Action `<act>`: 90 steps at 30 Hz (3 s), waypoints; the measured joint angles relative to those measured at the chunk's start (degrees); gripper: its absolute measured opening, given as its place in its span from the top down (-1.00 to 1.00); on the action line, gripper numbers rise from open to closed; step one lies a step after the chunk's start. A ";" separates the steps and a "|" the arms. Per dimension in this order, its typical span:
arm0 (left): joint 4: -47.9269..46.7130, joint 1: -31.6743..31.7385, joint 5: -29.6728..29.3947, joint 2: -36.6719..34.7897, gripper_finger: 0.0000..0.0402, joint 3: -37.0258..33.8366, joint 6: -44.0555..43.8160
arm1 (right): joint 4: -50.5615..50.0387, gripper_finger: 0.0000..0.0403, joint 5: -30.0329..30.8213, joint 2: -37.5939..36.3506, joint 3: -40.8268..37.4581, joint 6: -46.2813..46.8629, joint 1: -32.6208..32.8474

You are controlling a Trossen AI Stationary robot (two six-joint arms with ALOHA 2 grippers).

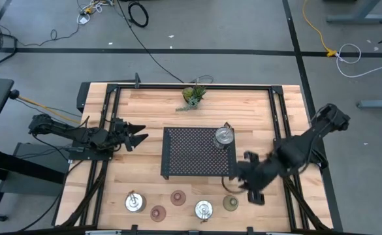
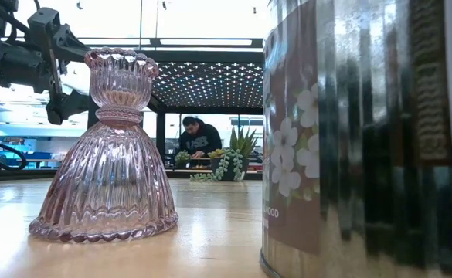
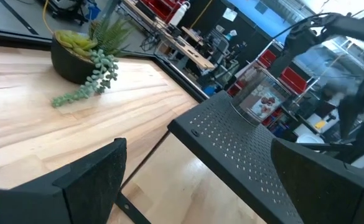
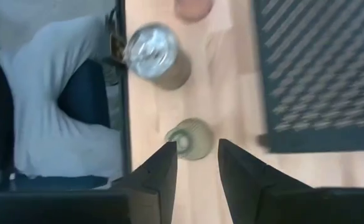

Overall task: Pick & Place candle stick holders
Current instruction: Put the green glass candle holder on the shelf

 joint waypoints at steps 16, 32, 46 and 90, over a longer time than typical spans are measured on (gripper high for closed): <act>0.04 0.00 -0.26 -0.01 -0.99 0.01 -1.11 | 19.98 0.41 1.63 0.02 -20.96 17.05 9.65; -0.02 0.00 -0.26 -0.01 -0.99 -0.01 -1.04 | 31.83 0.41 7.19 0.00 -28.60 20.91 9.62; -0.04 0.00 -0.26 0.00 -0.99 0.01 -0.93 | 33.01 0.41 8.89 0.00 -29.86 22.50 9.60; -0.07 0.00 -0.27 0.01 -0.99 0.00 -0.98 | 38.80 0.91 4.15 7.23 -29.60 17.42 8.47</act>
